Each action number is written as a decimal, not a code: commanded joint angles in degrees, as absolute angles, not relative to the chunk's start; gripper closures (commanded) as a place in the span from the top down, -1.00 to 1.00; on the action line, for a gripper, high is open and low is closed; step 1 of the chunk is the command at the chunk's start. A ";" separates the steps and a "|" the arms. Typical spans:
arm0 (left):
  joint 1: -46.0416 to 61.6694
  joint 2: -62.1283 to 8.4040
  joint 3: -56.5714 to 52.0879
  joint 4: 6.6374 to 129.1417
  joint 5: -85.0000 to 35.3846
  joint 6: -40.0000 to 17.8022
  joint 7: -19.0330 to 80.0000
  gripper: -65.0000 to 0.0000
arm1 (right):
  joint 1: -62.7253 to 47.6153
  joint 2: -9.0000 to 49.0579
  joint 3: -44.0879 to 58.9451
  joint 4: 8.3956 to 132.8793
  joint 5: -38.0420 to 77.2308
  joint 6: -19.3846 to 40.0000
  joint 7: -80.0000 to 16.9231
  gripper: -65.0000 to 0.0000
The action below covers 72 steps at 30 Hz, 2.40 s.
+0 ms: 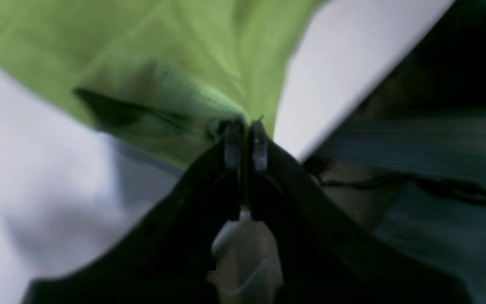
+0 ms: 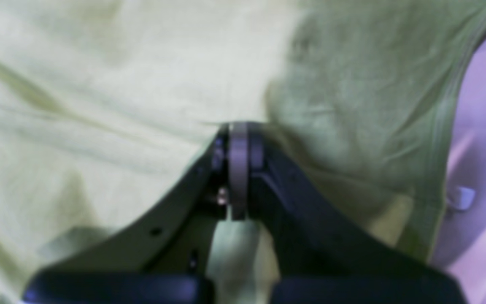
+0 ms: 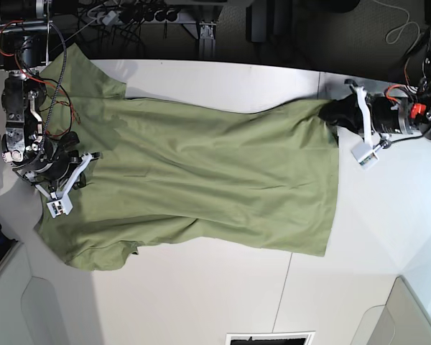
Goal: Layout the t-shirt on the table in an organized manner, then fold the t-shirt properly
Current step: 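Release and regrip the shirt corners with both grippers, then grasp the shirt's collar-side corners and pull them apart to straighten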
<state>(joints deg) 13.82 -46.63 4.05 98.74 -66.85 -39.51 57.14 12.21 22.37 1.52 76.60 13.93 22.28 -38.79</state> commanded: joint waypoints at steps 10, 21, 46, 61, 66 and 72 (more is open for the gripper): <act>17.78 -47.53 3.40 102.19 -57.10 -40.00 50.57 -0.44 | 13.93 23.16 1.91 77.76 14.41 22.41 -37.54 -1.00; 17.78 -48.27 -4.49 103.85 -60.31 -40.00 50.11 -0.38 | 13.78 23.16 5.48 87.68 14.57 19.42 -41.21 -0.41; -9.52 -36.86 0.19 72.71 -42.81 -39.68 32.36 -0.75 | 14.59 18.48 8.12 81.89 19.70 20.82 -35.83 -1.00; -25.71 -29.21 14.72 45.93 -31.75 -34.89 26.98 -0.75 | 14.66 15.40 8.14 75.11 14.66 22.94 -33.93 -1.00; -30.24 -29.23 14.72 44.23 -30.11 -33.63 27.22 -0.75 | 18.57 15.38 8.14 70.61 12.84 22.92 -32.05 -1.00; -34.81 -29.61 14.66 44.40 -33.89 -37.01 35.07 -0.61 | 22.72 15.40 8.14 68.45 13.39 22.87 -32.91 -1.00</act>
<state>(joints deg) -32.99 -28.60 14.94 43.59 -33.19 -36.10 36.29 21.23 14.90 7.88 67.33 12.60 22.70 -34.00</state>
